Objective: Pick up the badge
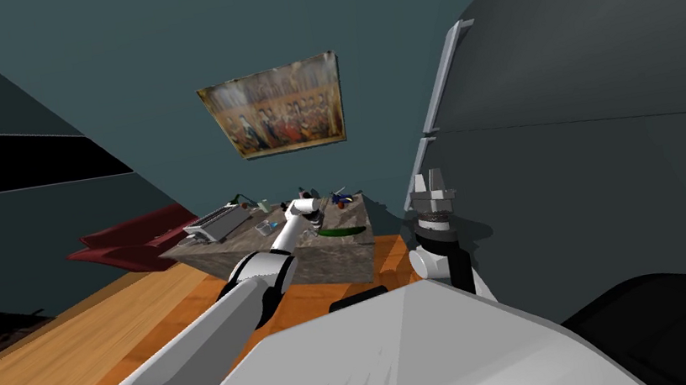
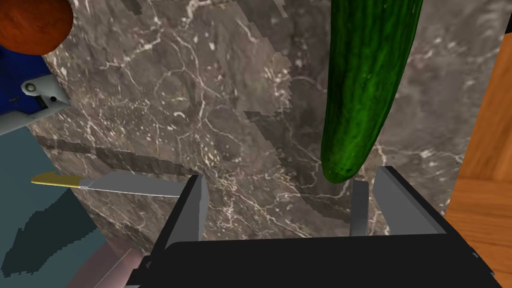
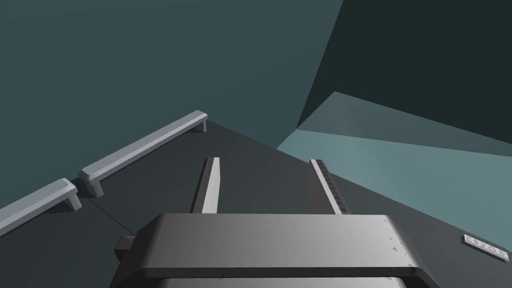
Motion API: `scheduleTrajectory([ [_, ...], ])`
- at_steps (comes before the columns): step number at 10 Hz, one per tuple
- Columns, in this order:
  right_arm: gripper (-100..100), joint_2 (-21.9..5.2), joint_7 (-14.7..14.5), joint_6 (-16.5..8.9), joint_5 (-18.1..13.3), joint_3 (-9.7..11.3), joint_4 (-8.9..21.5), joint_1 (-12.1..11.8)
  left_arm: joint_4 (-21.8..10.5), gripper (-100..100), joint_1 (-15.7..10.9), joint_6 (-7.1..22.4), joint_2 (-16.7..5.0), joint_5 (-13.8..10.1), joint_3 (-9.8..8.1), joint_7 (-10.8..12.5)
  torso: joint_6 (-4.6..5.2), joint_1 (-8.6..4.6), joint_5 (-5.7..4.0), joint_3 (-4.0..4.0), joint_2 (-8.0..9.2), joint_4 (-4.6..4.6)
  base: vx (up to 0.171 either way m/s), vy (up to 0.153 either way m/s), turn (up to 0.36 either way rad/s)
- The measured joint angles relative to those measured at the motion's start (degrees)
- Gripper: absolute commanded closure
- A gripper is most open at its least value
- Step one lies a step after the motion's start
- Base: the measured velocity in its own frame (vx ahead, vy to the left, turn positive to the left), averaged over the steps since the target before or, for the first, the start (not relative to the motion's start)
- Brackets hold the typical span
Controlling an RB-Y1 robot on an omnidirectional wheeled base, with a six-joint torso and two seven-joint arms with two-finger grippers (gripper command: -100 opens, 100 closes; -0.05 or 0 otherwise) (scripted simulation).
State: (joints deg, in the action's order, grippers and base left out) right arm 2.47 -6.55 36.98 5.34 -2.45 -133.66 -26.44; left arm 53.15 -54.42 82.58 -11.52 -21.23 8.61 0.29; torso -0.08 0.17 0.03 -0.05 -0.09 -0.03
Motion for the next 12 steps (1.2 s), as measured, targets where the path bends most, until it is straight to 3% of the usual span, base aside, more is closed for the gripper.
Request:
scheduleTrajectory([
  [6,0,0.0,0.0,0.0,0.0,0.0,0.0,0.0,-8.1,-100,-3.89,8.23,-0.09,0.85,-0.18,0.65,-0.01,0.06,0.02,-0.04,-0.07,-0.02,0.04,0.044,-0.005],
  [12,0,0.0,0.0,0.0,0.0,0.0,0.0,0.0,-13.67,-100,-6.31,12.43,0.34,1.79,-0.36,1.26,0.0,-0.04,0.0,0.01,0.03,0.0,0.025,0.028,-0.001],
])
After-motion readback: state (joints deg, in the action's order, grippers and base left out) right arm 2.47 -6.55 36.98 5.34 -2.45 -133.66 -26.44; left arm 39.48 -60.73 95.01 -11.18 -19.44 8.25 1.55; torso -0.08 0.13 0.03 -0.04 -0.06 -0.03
